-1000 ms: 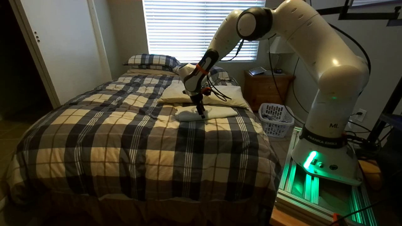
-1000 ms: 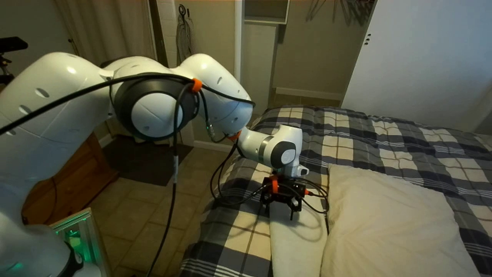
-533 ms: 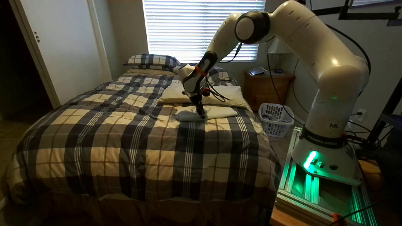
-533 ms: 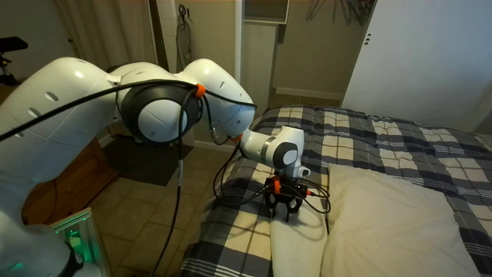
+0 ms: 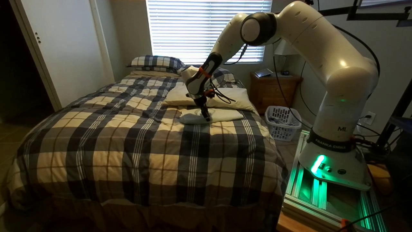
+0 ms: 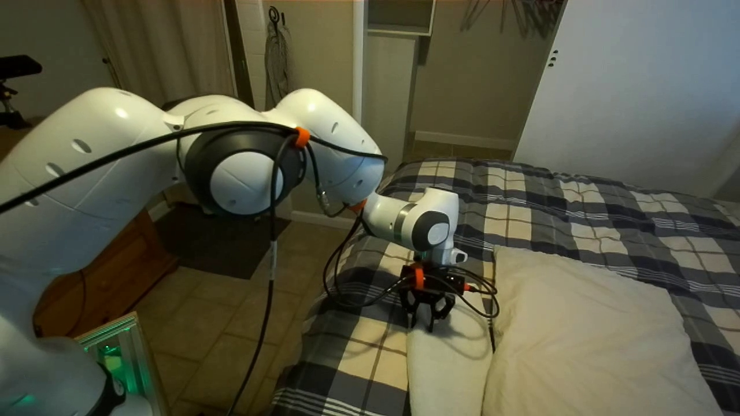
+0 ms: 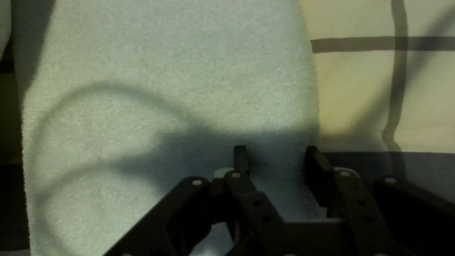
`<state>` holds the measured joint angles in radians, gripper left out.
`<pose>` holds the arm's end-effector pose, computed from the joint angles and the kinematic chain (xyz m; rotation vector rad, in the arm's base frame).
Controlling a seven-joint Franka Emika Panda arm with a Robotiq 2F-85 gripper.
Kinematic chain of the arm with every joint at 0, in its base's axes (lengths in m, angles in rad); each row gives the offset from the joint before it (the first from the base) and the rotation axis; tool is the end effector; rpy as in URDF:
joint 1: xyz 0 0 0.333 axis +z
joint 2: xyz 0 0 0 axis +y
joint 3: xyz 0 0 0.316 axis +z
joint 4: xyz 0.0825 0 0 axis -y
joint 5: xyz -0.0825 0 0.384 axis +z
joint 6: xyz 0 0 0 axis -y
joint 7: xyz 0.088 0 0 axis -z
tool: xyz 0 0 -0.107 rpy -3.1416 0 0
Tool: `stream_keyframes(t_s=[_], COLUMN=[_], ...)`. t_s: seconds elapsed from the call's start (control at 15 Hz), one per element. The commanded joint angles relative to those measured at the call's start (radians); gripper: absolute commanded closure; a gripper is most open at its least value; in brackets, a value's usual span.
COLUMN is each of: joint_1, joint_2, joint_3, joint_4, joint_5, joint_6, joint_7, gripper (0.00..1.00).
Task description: Move the pillow to the right and put the towel on the pillow
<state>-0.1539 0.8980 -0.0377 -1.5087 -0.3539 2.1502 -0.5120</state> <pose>0.6629 -0.1400 0.1125 2.7902 0.8093 -0.5035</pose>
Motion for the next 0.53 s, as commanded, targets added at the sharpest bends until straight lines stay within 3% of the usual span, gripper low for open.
stream_keyframes(t_s=[0.0, 0.13, 0.33, 0.47], joint_1=[0.001, 0.001, -0.011, -0.03], joint_2=[0.022, 0.025, 0.021, 0.014], joint_3=[0.001, 0.002, 0.012, 0.032], joint_4=[0.039, 0.043, 0.041, 0.038], joint_5=[0.004, 0.004, 0.013, 0.029], joint_6=[-0.037, -0.039, -0.017, 0.005], joint_7=[-0.035, -0.041, -0.06, -0.106], gripper=[0.8, 0.95, 0.98, 0.95])
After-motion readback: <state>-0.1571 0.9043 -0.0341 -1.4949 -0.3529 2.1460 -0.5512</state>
